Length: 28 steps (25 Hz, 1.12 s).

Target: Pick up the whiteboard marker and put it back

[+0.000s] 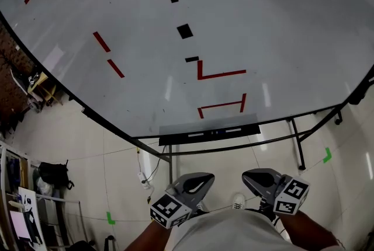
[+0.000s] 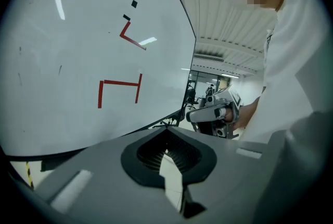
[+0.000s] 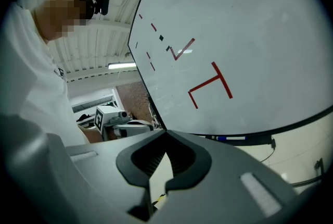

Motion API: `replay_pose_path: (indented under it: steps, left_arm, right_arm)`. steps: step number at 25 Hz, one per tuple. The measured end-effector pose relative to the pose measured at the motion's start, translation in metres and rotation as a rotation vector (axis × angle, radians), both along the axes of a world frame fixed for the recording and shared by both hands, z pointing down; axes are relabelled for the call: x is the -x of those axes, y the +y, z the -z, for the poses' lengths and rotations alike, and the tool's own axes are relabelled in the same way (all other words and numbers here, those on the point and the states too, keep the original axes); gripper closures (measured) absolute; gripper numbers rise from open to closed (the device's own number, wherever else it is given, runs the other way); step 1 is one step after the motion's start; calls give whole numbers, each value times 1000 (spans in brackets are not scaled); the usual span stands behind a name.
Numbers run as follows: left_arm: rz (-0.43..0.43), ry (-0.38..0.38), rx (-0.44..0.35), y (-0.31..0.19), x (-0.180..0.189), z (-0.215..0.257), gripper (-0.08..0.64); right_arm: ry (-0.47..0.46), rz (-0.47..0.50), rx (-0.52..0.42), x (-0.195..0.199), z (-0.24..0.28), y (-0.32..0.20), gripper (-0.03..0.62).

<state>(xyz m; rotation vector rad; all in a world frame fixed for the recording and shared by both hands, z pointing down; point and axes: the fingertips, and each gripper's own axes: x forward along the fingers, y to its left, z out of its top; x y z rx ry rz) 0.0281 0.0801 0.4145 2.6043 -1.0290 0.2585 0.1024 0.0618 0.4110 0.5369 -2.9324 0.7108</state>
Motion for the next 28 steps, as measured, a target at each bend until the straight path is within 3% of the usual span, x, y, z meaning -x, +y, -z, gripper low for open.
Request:
replay_pose_path:
  steps: [2,6,12,28]
  left_arm:
    - [-17,14,-9,0,8,4,545]
    - [-35,123,28,-2,24,12,543]
    - [-72,86,-4,0,39,9,545]
    - [-71,96,1,12,47,3,544]
  right_arm:
    - [25,-8,-22,9,1,4,591]
    - [41,-39,-22,26,0,6,591]
    - [89,-53,-43,42,3,8,591]
    - [164,-28,-83,58,-5,17,592]
